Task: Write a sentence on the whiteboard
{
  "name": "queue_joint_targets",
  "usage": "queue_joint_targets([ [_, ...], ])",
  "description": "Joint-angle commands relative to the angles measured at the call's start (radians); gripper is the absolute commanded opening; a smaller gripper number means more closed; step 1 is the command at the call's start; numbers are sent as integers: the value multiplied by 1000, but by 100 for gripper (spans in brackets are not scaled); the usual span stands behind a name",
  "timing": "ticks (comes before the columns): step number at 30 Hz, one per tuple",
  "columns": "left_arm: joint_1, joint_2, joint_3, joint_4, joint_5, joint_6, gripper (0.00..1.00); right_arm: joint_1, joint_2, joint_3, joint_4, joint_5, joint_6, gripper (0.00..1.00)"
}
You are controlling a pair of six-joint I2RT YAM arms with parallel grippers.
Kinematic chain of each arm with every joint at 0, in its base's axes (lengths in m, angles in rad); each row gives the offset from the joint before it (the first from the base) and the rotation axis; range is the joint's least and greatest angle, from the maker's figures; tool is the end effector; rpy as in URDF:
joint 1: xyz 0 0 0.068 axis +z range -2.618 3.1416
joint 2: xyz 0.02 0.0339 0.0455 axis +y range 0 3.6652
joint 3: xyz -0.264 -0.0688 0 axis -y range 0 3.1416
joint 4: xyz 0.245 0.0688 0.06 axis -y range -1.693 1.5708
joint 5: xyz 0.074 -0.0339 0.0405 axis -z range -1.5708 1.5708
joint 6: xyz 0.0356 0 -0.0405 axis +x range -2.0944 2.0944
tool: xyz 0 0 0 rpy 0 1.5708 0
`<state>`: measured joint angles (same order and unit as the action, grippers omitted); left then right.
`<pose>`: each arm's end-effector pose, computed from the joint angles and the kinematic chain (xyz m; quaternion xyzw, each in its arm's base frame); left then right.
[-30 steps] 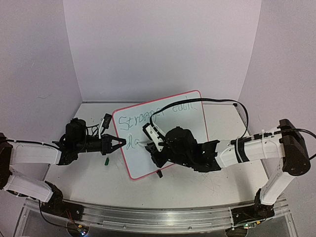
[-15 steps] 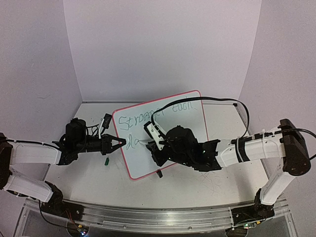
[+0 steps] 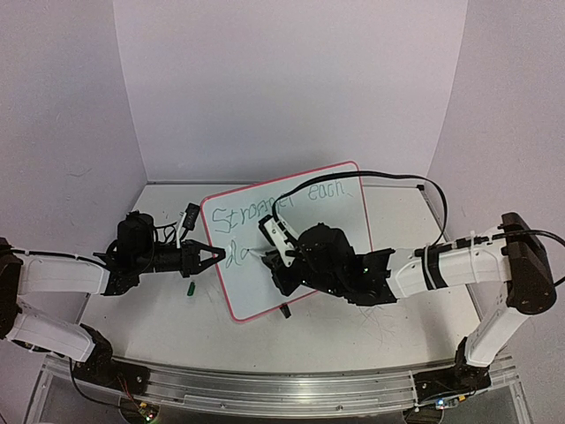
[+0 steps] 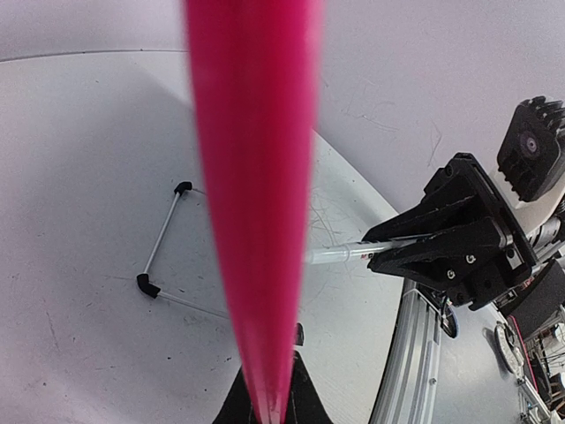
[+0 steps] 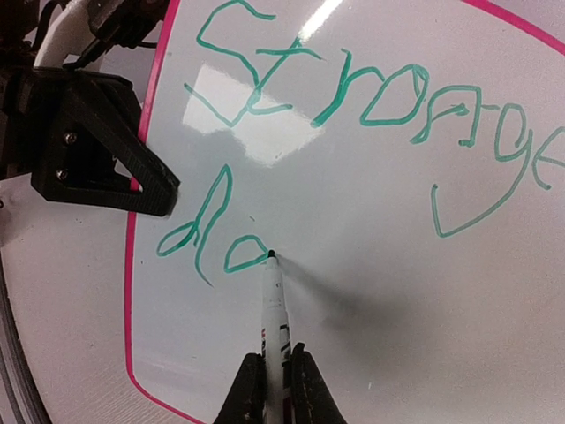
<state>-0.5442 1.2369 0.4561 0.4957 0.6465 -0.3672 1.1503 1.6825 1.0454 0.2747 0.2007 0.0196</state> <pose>0.2011 -0.1468 0.2043 0.2568 0.7391 -0.4785 0.3985 0.1632 0.3475 0.2397 -0.3906 0.7219 0.2434 0.5168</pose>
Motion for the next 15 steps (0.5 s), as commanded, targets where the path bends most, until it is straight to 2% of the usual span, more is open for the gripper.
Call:
queue_joint_targets([
  [1,6,-21,7,-16,-44,73,0,0,3,-1,-34,-11,6,0],
  [8,7,-19,10,-16,-41,73,0,4,1,-14,-70,-7,10,0],
  [15,7,-27,4,-19,-44,73,0,-4,-80,-57,-42,58,-1,0],
])
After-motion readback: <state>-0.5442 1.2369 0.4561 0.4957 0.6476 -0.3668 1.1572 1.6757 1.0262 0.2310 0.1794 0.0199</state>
